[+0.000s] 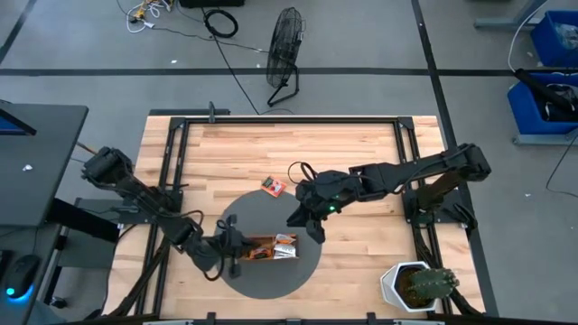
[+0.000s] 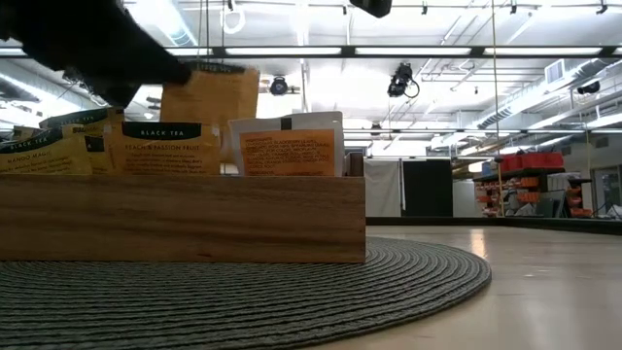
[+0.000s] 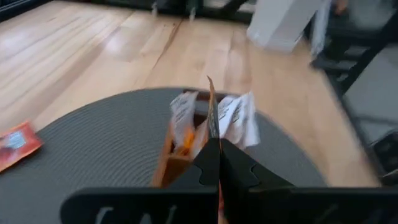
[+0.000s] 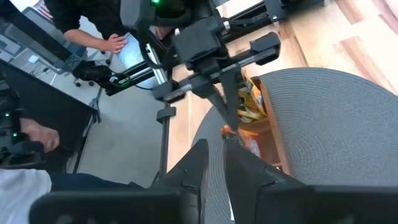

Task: Pick & Place Tea
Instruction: Put the orange tea bag into the middle section of the wooden organizer

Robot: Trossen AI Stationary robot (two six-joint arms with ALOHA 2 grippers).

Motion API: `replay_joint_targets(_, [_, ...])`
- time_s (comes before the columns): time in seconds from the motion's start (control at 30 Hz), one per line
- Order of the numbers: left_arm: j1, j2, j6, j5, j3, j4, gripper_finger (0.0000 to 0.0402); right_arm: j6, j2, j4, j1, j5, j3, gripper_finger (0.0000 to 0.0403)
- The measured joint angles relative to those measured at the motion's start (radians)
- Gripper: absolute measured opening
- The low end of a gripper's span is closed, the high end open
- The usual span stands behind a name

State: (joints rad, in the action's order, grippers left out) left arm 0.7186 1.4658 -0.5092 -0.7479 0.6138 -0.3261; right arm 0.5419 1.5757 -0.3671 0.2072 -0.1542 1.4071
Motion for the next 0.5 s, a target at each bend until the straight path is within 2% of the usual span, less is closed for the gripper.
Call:
replay_joint_targets(0.1, [0.004, 0.000, 0.025, 0.001, -0.044, -0.078, 0.0001, 0.001, 0.000, -0.002, 0.000, 0.005, 0.000, 0.0056])
replay_joint_targets(0.33, [0.016, -0.001, 0.023, 0.002, -0.094, -0.088, 0.0001, 0.019, 0.000, -0.006, 0.000, 0.008, 0.000, 0.0056])
replay_joint_targets(0.5, [0.014, -0.001, 0.044, 0.043, -0.098, -0.094, 0.0002, 0.026, 0.000, -0.008, -0.001, 0.016, 0.000, 0.0056])
